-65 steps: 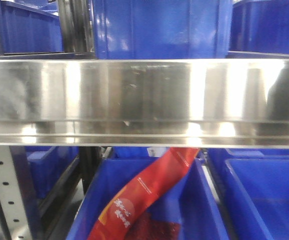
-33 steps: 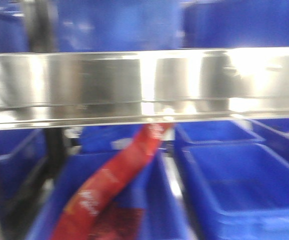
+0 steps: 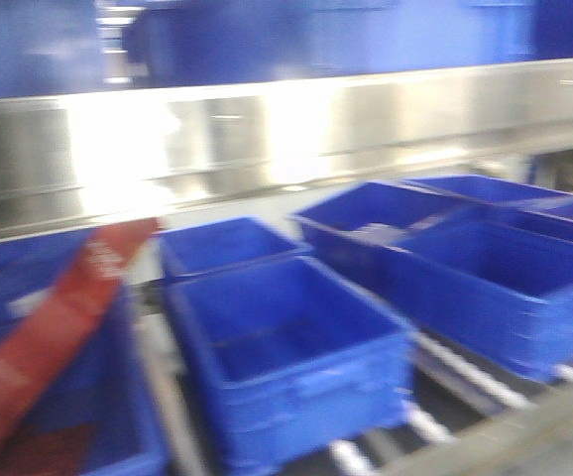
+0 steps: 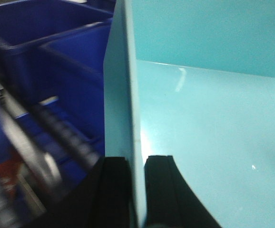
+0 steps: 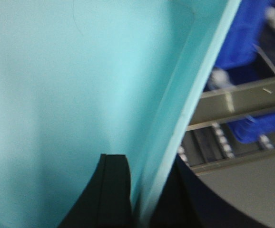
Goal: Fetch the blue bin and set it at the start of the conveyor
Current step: 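Carry the bin in both grippers while the base turns away from the shelf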
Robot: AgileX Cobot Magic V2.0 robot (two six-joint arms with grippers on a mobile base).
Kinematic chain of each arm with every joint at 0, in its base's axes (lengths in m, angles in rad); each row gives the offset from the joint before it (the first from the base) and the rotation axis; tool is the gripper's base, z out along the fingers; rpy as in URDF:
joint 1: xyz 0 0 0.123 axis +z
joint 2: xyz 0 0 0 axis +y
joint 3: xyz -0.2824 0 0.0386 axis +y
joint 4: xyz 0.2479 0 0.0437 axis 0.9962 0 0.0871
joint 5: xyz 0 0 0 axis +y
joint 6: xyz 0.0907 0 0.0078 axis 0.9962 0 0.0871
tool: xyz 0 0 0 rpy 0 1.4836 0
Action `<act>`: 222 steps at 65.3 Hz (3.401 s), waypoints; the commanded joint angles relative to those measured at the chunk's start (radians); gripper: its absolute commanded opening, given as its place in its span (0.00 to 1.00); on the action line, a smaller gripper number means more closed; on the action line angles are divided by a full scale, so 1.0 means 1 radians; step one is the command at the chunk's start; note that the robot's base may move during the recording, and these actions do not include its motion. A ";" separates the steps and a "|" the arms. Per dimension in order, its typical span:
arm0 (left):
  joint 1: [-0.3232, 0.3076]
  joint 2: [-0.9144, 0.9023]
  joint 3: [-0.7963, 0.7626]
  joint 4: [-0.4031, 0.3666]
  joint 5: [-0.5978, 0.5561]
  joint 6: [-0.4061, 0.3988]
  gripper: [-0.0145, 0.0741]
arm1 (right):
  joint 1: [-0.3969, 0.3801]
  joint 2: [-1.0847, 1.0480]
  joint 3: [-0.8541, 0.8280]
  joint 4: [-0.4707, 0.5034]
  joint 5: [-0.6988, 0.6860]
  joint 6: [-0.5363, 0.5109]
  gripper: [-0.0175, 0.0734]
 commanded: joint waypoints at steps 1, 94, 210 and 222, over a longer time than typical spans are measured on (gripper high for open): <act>-0.009 -0.013 -0.010 -0.064 -0.082 -0.004 0.04 | 0.006 -0.009 -0.008 0.036 -0.042 -0.036 0.02; -0.009 -0.013 -0.010 -0.064 -0.082 -0.004 0.04 | 0.006 -0.009 -0.008 0.036 -0.042 -0.036 0.02; -0.009 -0.013 -0.010 -0.064 -0.082 -0.004 0.04 | 0.006 -0.009 -0.008 0.036 -0.042 -0.036 0.02; -0.009 -0.013 -0.010 -0.064 -0.082 -0.004 0.04 | 0.006 -0.009 -0.008 0.036 -0.042 -0.036 0.02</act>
